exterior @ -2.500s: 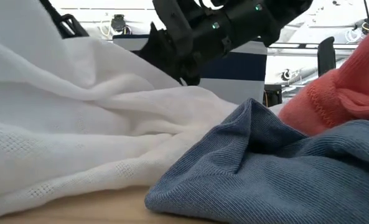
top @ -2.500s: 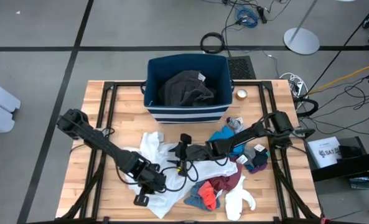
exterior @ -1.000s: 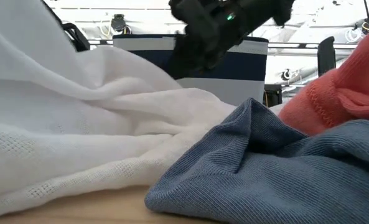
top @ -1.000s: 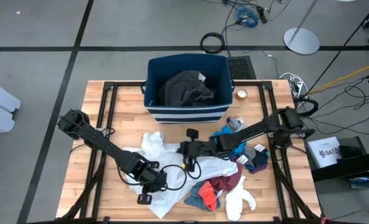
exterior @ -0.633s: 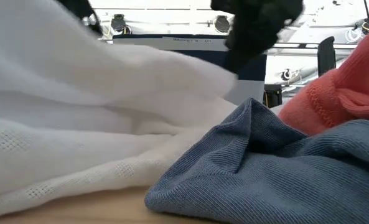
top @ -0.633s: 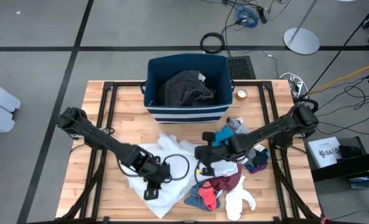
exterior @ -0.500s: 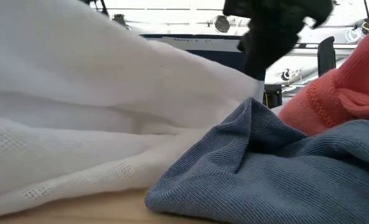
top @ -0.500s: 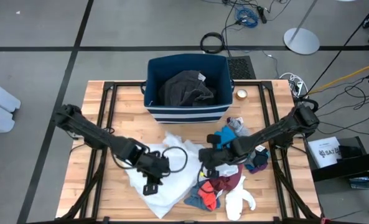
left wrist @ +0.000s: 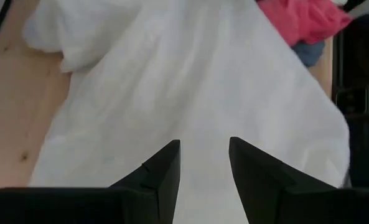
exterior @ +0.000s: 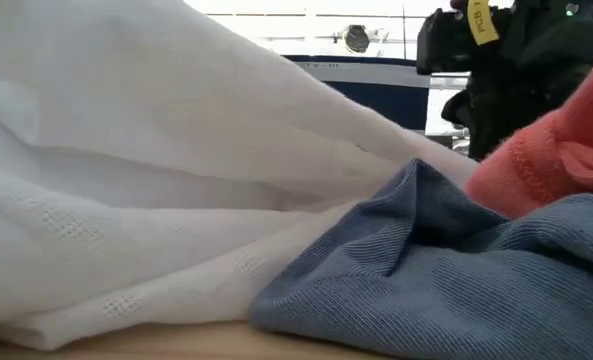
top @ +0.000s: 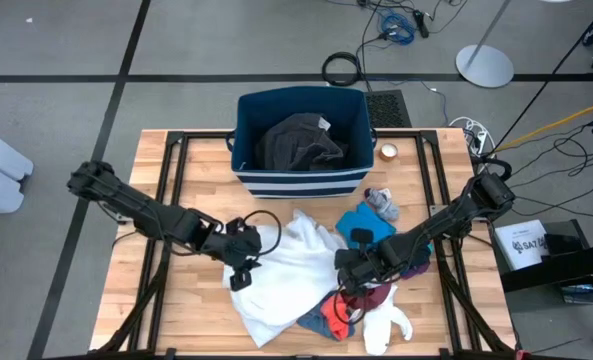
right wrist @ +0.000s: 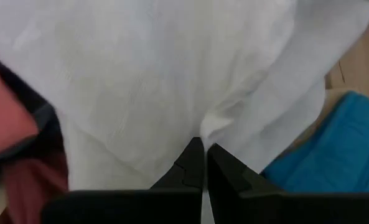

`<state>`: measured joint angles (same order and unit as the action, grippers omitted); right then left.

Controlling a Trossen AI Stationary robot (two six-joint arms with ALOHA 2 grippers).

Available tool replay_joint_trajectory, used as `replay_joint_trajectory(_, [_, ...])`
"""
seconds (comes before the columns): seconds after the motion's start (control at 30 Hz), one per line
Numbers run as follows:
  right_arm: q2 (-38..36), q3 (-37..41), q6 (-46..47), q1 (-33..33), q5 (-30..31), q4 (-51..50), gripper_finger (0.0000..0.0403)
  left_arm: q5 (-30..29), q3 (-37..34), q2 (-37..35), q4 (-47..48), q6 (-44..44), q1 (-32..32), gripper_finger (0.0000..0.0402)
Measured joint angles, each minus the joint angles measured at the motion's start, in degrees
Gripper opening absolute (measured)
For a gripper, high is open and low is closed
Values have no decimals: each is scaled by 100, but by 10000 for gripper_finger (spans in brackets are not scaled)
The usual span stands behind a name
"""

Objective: Sort clothes
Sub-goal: Put the white polo shirt into the blue laundry organizer

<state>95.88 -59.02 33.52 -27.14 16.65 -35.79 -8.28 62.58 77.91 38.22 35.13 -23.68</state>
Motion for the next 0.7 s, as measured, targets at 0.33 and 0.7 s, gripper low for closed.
replay_joint_trajectory(0.33, [-258,-495,-550,3,147,-312,108,37,-393,350,-554,-98,11,147])
replay_joint_trajectory(0.7, [-618,-514,-105,472,392,58,271,59,-393,501,-593,-270,-20,148])
